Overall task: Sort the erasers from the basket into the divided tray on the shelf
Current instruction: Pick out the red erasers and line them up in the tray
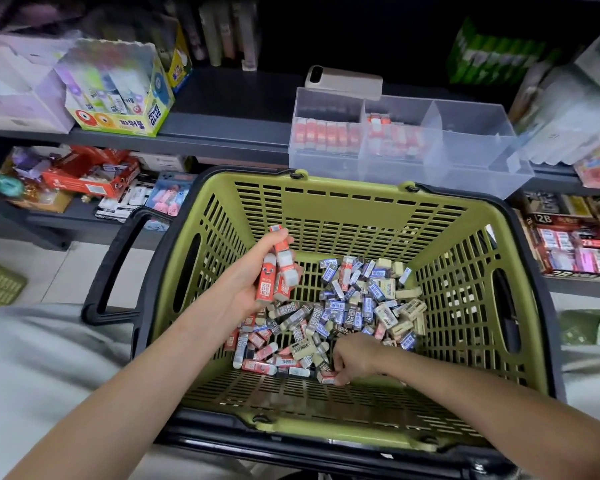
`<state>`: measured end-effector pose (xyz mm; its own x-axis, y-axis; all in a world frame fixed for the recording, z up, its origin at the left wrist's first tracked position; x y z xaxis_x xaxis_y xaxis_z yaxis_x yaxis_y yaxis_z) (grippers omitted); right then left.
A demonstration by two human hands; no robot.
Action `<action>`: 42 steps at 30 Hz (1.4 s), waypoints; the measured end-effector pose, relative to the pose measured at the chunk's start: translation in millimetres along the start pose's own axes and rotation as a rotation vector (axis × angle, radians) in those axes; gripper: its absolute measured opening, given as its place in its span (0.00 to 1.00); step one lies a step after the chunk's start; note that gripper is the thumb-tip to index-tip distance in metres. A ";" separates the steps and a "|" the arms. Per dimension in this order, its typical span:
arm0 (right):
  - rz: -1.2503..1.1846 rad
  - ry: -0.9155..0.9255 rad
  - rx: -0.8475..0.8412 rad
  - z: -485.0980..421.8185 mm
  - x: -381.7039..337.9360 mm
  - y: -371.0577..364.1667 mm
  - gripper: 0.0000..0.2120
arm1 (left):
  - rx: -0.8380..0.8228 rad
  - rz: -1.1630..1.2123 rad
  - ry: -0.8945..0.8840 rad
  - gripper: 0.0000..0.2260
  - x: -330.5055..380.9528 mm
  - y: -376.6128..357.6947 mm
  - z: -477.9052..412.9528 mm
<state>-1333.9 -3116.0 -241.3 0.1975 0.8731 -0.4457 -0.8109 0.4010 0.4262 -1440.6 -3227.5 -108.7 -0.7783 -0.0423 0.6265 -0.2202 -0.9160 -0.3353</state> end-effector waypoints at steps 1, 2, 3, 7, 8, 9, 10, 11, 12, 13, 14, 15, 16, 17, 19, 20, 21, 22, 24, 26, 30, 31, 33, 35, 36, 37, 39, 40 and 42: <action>-0.043 0.018 -0.018 2.0 -0.3 2.0 0.17 | 0.001 -0.004 -0.003 0.12 0.3 0.7 0.0; -0.093 0.044 -0.030 5.5 -2.5 6.2 0.16 | -0.002 -0.006 -0.004 0.11 0.7 0.3 0.3; -0.139 0.070 -0.026 10.6 -5.1 13.4 0.15 | -0.007 0.000 -0.007 0.11 1.3 0.1 0.6; -0.503 0.190 0.091 41.2 -24.2 65.7 0.07 | -0.032 0.012 -0.053 0.11 11.5 -1.7 1.2; -0.634 0.238 0.141 51.9 -30.8 84.9 0.07 | -0.042 0.012 -0.071 0.12 16.7 -3.6 1.9; -0.770 0.285 0.192 64.1 -36.1 105.1 0.07 | -0.050 0.014 -0.086 0.13 22.6 -5.8 2.9; -0.911 0.331 0.234 76.8 -40.7 124.7 0.07 | -0.056 0.018 -0.102 0.14 29.8 -8.6 3.8; -1.043 0.381 0.262 90.2 -45.2 142.8 0.08 | -0.061 0.031 -0.124 0.14 38.5 -11.2 4.8; -1.162 0.437 0.283 102.9 -49.5 160.1 0.09 | -0.070 0.050 -0.153 0.14 48.8 -14.9 5.4; -1.264 0.491 0.306 115.1 -52.7 176.7 0.11 | -0.083 0.067 -0.183 0.13 60.1 -18.7 6.2; -1.346 0.538 0.340 126.6 -54.1 192.6 0.12 | -0.098 0.077 -0.210 0.12 71.4 -23.4 6.9; -1.406 0.578 0.385 137.1 -53.7 208.1 0.13 | -0.111 0.080 -0.239 0.11 82.6 -27.9 7.1; -1.445 0.614 0.437 146.4 -52.4 223.2 0.12 | -0.119 0.079 -0.272 0.11 93.7 -31.3 6.4; -1.466 0.642 0.490 154.2 -50.6 237.8 0.11 | -0.118 0.074 -0.310 0.11 104.5 -33.2 5.1; -1.472 0.678 0.610 166.5 -44.1 267.1 0.09 | -0.111 0.046 -0.379 0.13 124.4 -36.3 1.5; -1.455 0.688 0.679 171.7 -40.5 282.4 0.10 | -0.112 0.030 -0.401 0.15 133.1 -38.2 -1.0; -1.421 0.694 0.747 176.9 -38.0 297.8 0.10 | -0.108 0.017 -0.413 0.16 140.7 -39.2 -3.8; -1.382 0.701 0.809 181.1 -37.6 312.7 0.09 | -0.099 0.003 -0.419 0.17 147.7 -39.4 -7.2; -1.327 0.713 0.887 182.2 -43.3 339.2 0.11 | -0.070 -0.019 -0.436 0.19 162.1 -36.2 -14.5; -1.260 0.682 0.914 170.7 -58.2 360.3 0.13 | -0.049 -0.005 -0.463 0.19 176.1 -30.8 -21.3; -1.186 0.584 0.931 124.3 -97.8 392.7 0.11 | -0.035 0.073 -0.482 0.18 196.9 -17.5 -35.7; -1.184 0.547 0.934 110.2 -105.2 397.9 0.10 | -0.041 0.087 -0.480 0.18 200.1 -16.1 -39.7; -1.152 0.480 0.920 81.9 -117.1 404.2 0.09 | -0.046 0.113 -0.476 0.17 205.4 -15.0 -48.2; -1.090 0.416 0.875 54.3 -125.5 405.4 0.08 | -0.035 0.134 -0.472 0.18 209.6 -13.4 -56.0; -1.043 0.365 0.852 42.5 -126.8 404.4 0.10 | -0.027 0.143 -0.470 0.18 211.7 -11.6 -59.2; -0.977 0.309 0.841 32.5 -126.4 403.8 0.11 | -0.022 0.149 -0.469 0.18 213.6 -9.7 -62.0; -0.841 0.223 0.848 21.7 -124.2 405.2 0.09 | -0.021 0.156 -0.462 0.19 214.2 -6.6 -66.5; -0.795 0.203 0.852 19.1 -123.4 406.2 0.07 | -0.019 0.164 -0.458 0.19 212.4 -4.4 -69.1; -0.688 0.183 0.855 15.3 -123.7 407.8 0.08 | -0.022 0.182 -0.449 0.19 206.1 0.0 -74.0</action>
<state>-1680.6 -3056.3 -0.3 0.3177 0.3656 -0.8749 0.1006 0.9045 0.4145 -1644.5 -3206.6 -31.6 -0.4761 -0.3734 0.7962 -0.1200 -0.8693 -0.4795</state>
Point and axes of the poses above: each hand's wrist, its own z-axis away from the middle knuckle, its own y-axis out of the back of the hand, x = y × z, the point moved 10 cm from there along -z, towards the middle knuckle, and after that the axes turned 15 degrees about -z, right-handed, at the moved point
